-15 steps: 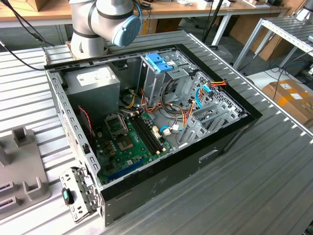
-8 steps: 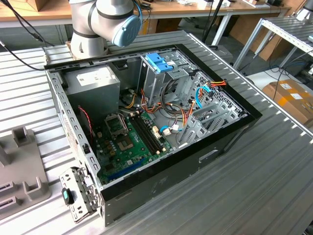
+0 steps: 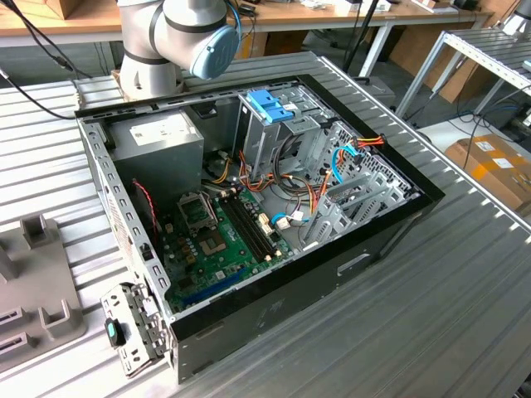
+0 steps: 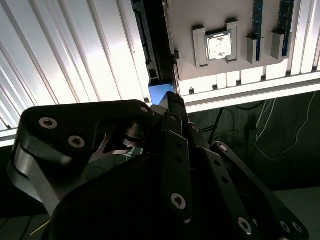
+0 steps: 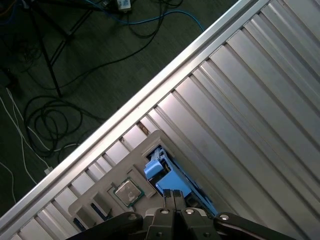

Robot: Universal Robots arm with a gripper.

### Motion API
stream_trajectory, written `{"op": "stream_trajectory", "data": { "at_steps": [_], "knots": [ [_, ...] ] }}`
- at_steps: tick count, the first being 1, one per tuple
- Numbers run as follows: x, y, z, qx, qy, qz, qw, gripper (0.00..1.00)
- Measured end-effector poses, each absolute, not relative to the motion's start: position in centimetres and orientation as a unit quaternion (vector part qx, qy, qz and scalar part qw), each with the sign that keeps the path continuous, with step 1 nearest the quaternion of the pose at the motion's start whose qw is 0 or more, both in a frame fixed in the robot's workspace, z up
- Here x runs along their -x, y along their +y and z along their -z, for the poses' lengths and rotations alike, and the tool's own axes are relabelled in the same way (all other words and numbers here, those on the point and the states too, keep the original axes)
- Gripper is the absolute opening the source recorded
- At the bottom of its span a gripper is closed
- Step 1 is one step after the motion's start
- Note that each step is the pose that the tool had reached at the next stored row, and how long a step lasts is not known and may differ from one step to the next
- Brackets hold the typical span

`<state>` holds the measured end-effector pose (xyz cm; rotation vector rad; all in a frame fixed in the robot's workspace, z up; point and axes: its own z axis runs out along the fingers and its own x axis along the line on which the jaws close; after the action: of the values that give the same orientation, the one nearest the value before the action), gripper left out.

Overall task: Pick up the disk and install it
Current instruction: 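Pick up the disk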

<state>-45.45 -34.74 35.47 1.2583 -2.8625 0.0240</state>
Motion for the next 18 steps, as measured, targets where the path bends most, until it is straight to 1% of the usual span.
{"op": "stream_trajectory", "data": {
  "at_steps": [18],
  "knots": [
    [45.45, -34.72, -35.42, -0.478, -0.878, -0.008, 0.007, 0.11]
  ]
}}
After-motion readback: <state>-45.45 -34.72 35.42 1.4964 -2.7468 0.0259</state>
